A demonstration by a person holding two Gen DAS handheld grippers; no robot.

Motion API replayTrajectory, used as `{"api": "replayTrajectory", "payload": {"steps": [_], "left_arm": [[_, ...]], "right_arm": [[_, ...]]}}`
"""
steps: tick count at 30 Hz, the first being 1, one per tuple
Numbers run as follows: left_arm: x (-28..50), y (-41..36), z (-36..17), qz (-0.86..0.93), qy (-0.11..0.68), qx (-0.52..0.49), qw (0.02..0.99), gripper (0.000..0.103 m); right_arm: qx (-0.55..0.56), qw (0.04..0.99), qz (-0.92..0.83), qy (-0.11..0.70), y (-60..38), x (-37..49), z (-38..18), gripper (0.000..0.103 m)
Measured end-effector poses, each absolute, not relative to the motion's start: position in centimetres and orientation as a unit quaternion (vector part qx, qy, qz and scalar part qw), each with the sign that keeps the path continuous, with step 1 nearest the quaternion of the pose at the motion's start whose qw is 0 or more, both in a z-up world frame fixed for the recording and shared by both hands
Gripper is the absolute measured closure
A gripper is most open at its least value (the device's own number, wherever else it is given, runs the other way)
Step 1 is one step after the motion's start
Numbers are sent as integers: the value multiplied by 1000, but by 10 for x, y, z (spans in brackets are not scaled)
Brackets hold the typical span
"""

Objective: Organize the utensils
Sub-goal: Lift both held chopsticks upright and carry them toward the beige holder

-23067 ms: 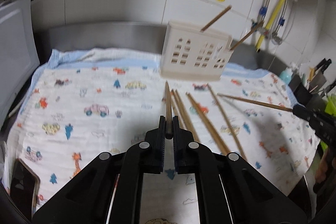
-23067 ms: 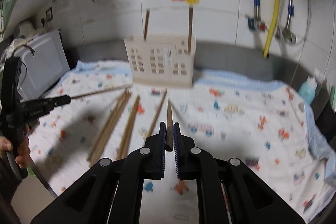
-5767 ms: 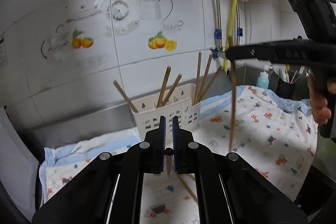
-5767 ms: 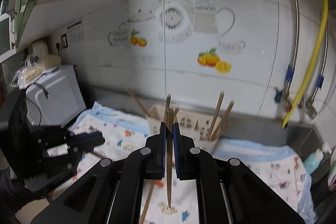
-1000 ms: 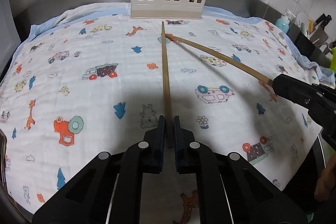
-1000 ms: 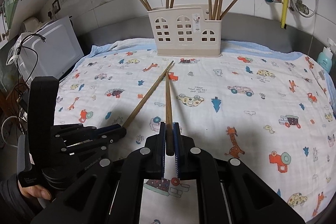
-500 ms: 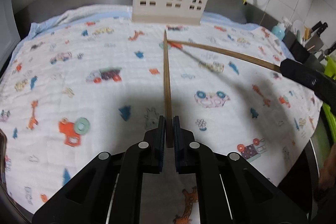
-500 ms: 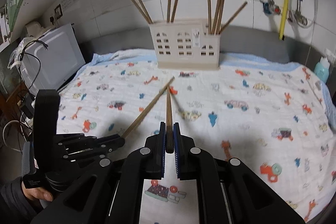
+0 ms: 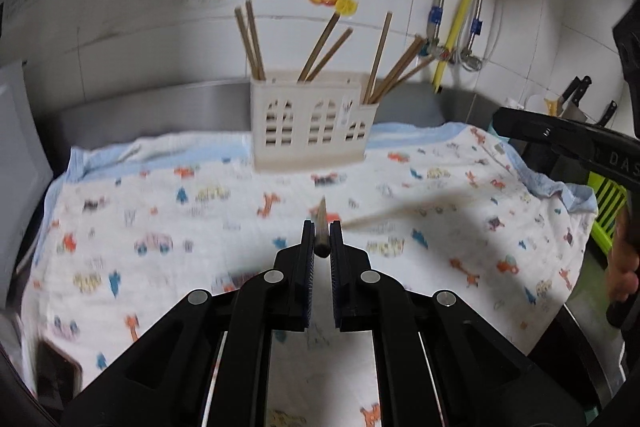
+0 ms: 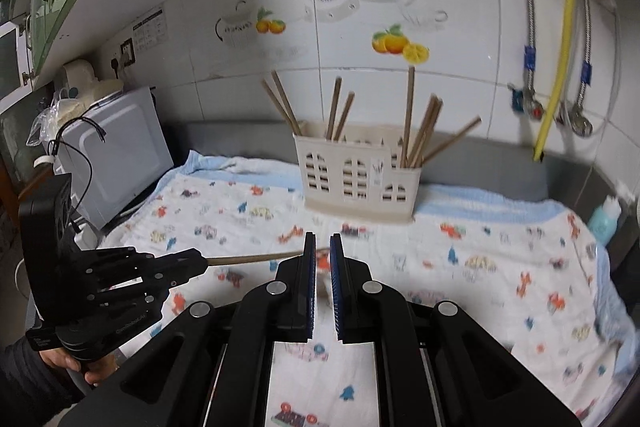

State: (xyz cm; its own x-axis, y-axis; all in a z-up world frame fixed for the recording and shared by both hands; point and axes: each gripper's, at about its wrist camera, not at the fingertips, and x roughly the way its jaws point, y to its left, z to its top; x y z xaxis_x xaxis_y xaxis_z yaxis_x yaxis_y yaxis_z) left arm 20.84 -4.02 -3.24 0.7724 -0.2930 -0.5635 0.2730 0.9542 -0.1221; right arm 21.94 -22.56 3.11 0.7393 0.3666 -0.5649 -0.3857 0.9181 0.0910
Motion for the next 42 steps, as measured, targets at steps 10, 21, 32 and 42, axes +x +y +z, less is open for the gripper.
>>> {"api": "replayTrajectory", "payload": {"steps": [10,21,32,42], "left_arm": [[239,-40,-5,-156,283,-5,946,97],[240,-41,-7,-157,283,-1,946,97],[236,-48,-7,-158,280,9,947,97],[236,-47,-6,-156,277,12,948,97]], "right_arm": [[-34,932,200,300,-224,248,53,96],[-3,898,199,392,-239,198,-64,93],[-6,880,184,437,-242,148,-136,87],[-56,888,169,424,-229,139,-143,95]]}}
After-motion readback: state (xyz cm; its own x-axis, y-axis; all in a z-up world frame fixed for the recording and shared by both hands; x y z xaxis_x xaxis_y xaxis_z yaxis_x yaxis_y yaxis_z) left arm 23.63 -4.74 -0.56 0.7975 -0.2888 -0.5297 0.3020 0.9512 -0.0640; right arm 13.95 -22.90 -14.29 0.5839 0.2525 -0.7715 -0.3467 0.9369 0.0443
